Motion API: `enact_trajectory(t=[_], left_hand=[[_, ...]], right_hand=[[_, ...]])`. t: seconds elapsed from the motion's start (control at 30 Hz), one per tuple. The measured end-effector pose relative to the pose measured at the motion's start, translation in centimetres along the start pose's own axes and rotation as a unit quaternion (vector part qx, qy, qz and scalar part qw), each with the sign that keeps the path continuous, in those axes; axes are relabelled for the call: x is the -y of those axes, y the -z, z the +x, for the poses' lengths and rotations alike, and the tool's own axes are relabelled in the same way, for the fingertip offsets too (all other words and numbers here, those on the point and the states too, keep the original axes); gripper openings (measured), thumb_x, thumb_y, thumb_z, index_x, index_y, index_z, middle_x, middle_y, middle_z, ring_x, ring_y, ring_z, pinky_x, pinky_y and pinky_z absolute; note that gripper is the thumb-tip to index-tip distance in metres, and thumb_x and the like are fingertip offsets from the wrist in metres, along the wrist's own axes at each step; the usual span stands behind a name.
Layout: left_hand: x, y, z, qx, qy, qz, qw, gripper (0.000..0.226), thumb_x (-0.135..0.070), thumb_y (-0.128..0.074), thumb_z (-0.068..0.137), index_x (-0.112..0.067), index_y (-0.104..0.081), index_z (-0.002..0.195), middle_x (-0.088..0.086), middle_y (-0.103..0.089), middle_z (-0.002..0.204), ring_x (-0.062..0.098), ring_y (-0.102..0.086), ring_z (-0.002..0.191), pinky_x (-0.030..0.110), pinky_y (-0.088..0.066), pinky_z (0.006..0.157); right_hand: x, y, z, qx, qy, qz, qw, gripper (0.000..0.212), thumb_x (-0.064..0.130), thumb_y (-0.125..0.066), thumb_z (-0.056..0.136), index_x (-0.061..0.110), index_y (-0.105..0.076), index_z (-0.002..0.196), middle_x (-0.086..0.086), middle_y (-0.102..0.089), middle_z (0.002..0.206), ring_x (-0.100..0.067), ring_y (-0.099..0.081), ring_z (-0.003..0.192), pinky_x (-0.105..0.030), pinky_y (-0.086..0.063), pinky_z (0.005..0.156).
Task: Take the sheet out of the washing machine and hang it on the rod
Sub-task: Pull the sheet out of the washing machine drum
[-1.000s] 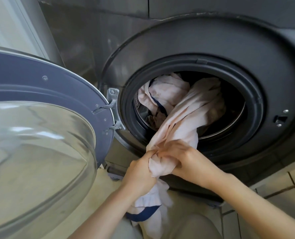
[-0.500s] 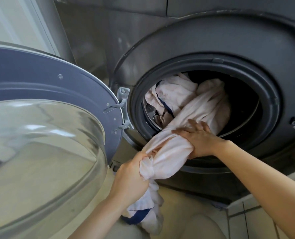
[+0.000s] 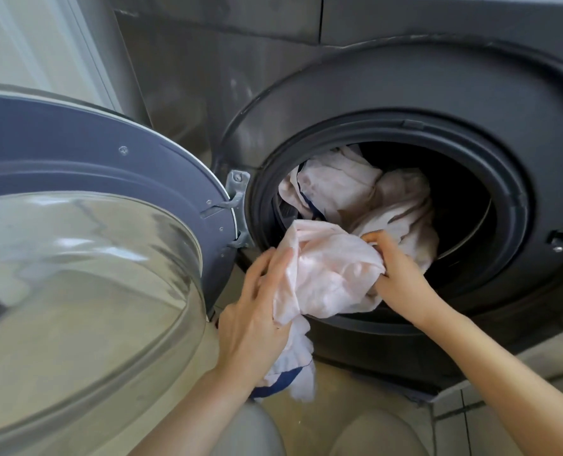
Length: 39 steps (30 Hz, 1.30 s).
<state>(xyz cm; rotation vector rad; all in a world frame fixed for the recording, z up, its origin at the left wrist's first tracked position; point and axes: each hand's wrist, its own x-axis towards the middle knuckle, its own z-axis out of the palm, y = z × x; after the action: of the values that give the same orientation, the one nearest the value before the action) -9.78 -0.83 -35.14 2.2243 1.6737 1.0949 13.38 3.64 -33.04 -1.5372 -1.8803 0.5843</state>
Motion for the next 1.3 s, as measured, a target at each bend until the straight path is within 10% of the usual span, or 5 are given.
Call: enact_trajectory(t=[0.17, 0.47, 0.67, 0.87, 1.3], left_hand=[[0.6, -0.7, 0.8, 0.072, -0.077, 0.127, 0.986, 0.07, -0.009, -0.063, 0.07, -0.04, -0.044, 0.13, -0.015, -0.049, 0.136, 0.02, -0.05, 0.044, 0.023, -0.028, 0.04], [-1.2, 0.0, 0.7, 0.09, -0.043, 0.066, 0.993, 0.086, -0.03, -0.075, 0.066, -0.036, -0.023, 0.134, -0.004, -0.028, 0.14, 0.024, -0.06, 0.066, 0.031, -0.045, 0.044], [-1.3, 1.0, 0.5, 0.115, -0.102, 0.095, 0.984, 0.11, -0.057, -0.077, 0.058, -0.046, -0.011, 0.145, -0.011, 0.001, 0.158, 0.017, -0.045, 0.116, 0.028, -0.052, 0.054], [-0.5, 0.6, 0.4, 0.078, -0.084, 0.087, 0.99, 0.065, -0.052, -0.07, 0.056, -0.031, -0.05, 0.115, -0.016, -0.056, 0.113, 0.012, -0.052, 0.104, 0.03, -0.051, 0.05], [1.8, 1.1, -0.6, 0.048, -0.093, 0.114, 0.988, 0.034, -0.042, -0.057, 0.068, -0.02, -0.058, 0.094, -0.013, -0.057, 0.11, 0.013, -0.043, 0.128, 0.025, -0.049, 0.047]], right_hand=[[2.1, 1.3, -1.5, -0.065, 0.016, 0.064, 0.996, 0.041, -0.002, -0.057, 0.083, 0.029, -0.049, 0.108, 0.01, -0.064, 0.084, -0.004, -0.062, 0.078, -0.019, -0.05, 0.065], [4.7, -0.8, -3.6, -0.073, 0.123, -0.089, 0.986, 0.054, -0.013, -0.06, 0.062, 0.018, -0.066, 0.107, 0.002, -0.063, 0.096, -0.015, -0.06, 0.087, -0.031, -0.053, 0.07], [6.7, -3.3, -5.5, -0.063, 0.016, 0.059, 0.996, 0.077, -0.001, -0.072, 0.067, 0.044, -0.021, 0.103, 0.028, -0.048, 0.101, 0.001, -0.054, 0.089, -0.019, -0.051, 0.07], [7.8, -4.0, -5.9, -0.027, 0.003, 0.173, 0.985, 0.072, -0.008, -0.064, 0.073, 0.043, -0.022, 0.103, 0.03, -0.047, 0.107, 0.0, -0.058, 0.097, -0.029, -0.058, 0.072], [0.7, 0.8, 0.8, 0.198, 0.063, -0.334, 0.919, 0.124, 0.063, -0.073, 0.059, 0.048, 0.018, 0.142, 0.009, 0.009, 0.157, -0.028, 0.021, 0.142, -0.055, 0.005, 0.115]])
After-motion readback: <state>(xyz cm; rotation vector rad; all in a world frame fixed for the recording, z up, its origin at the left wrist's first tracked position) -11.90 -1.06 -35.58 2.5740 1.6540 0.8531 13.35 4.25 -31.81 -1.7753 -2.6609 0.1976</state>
